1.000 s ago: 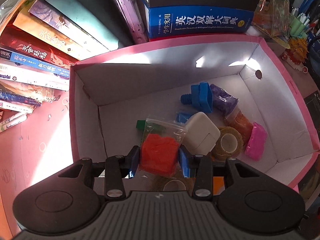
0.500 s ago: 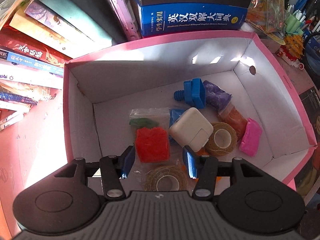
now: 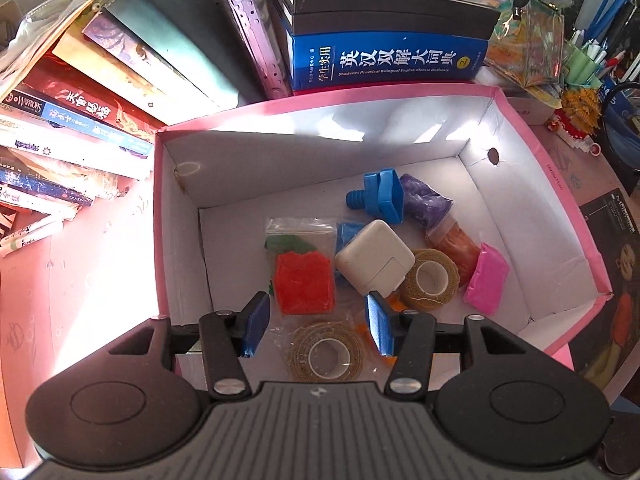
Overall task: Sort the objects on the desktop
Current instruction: 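Lower the red bag into the box with left gripper while right grasps green bag, then carry the green clay bag with the right gripper into the pink box and release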
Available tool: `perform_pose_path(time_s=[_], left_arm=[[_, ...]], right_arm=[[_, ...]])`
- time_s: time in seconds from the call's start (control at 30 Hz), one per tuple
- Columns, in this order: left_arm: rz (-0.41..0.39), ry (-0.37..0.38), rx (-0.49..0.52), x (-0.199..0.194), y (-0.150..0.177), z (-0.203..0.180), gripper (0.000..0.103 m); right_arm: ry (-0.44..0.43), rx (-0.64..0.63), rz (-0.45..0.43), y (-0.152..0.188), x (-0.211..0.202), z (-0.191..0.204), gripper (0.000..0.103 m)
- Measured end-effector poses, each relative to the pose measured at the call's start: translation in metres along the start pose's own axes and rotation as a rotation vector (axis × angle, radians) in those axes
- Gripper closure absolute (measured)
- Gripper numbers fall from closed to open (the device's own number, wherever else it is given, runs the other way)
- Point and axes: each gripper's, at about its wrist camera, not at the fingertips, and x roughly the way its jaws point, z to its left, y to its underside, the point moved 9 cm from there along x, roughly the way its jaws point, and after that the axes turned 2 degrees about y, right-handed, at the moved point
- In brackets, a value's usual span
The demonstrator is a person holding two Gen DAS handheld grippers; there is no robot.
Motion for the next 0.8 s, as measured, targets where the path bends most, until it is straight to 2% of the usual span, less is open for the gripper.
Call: perform_pose_path(time_s=[0.23,0.57,0.8], left_arm=[[-0.033,0.011,-0.005,-0.016,0.005,-0.003,0.052],[-0.109,0.023,-0.062,-0.05,0.016,-0.006,0.052],[-0.167,0.031,-0.047,-0.077,0.028,-0.015,0.052]], right_arm=[[-0.022,0.006,-0.051,0.0,-0.03,-0.01,0.069],[-0.053,0.057,-0.119,0.009,-0.091,-0.024,0.069],[-0.053,0.078,-0.156,0.006,-0.116,-0.033,0.069]])
